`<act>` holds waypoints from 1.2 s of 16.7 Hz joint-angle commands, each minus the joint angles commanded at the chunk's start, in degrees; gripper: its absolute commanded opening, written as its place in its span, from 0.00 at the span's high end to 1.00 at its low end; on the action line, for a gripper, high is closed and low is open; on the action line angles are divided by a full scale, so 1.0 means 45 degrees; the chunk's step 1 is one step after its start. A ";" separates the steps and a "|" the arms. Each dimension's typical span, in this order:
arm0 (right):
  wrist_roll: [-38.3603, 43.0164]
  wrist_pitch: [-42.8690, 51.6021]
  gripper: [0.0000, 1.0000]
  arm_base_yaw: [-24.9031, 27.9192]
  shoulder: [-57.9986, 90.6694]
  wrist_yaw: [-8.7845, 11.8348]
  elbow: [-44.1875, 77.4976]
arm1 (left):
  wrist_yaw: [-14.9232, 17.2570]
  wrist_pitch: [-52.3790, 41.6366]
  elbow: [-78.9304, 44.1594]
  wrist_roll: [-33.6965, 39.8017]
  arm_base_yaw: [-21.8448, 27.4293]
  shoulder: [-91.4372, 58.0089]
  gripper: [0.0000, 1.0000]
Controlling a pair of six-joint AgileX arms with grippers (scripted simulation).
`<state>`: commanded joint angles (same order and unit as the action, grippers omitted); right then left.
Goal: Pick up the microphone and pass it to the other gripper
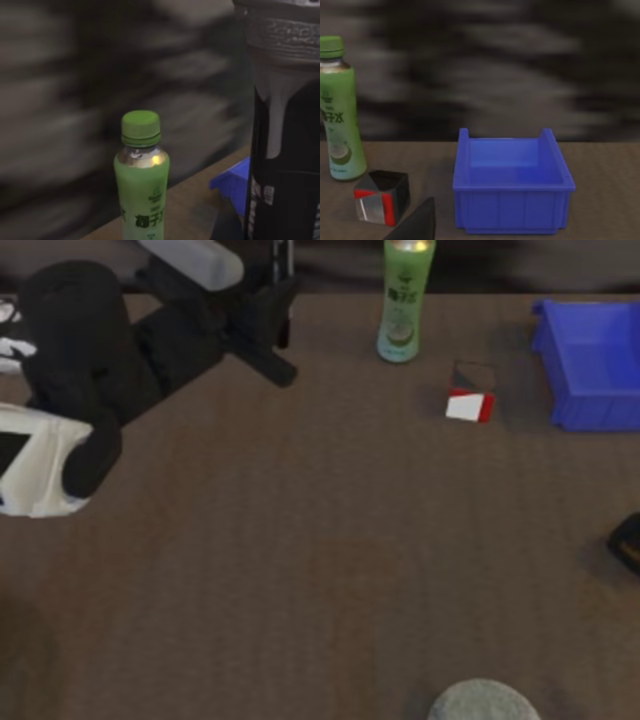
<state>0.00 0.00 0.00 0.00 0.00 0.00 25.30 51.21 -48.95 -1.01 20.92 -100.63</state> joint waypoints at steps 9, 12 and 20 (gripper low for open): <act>0.0000 0.0000 0.00 0.0000 0.0000 0.0000 0.0000 | -0.2963 -0.1746 0.0390 -0.0036 0.2722 0.2691 1.00; 0.0000 0.0000 0.00 0.0000 0.0000 0.0000 0.0000 | -0.3681 -0.2169 0.0483 -0.0050 0.3386 0.3356 1.00; 0.0000 0.0000 0.00 0.0000 0.0000 0.0000 0.0000 | -0.3690 -0.2174 0.0484 -0.0050 0.3394 0.3365 1.00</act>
<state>0.00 0.00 0.00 0.00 0.00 0.00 8.70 41.43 -46.77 -1.23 36.20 -85.48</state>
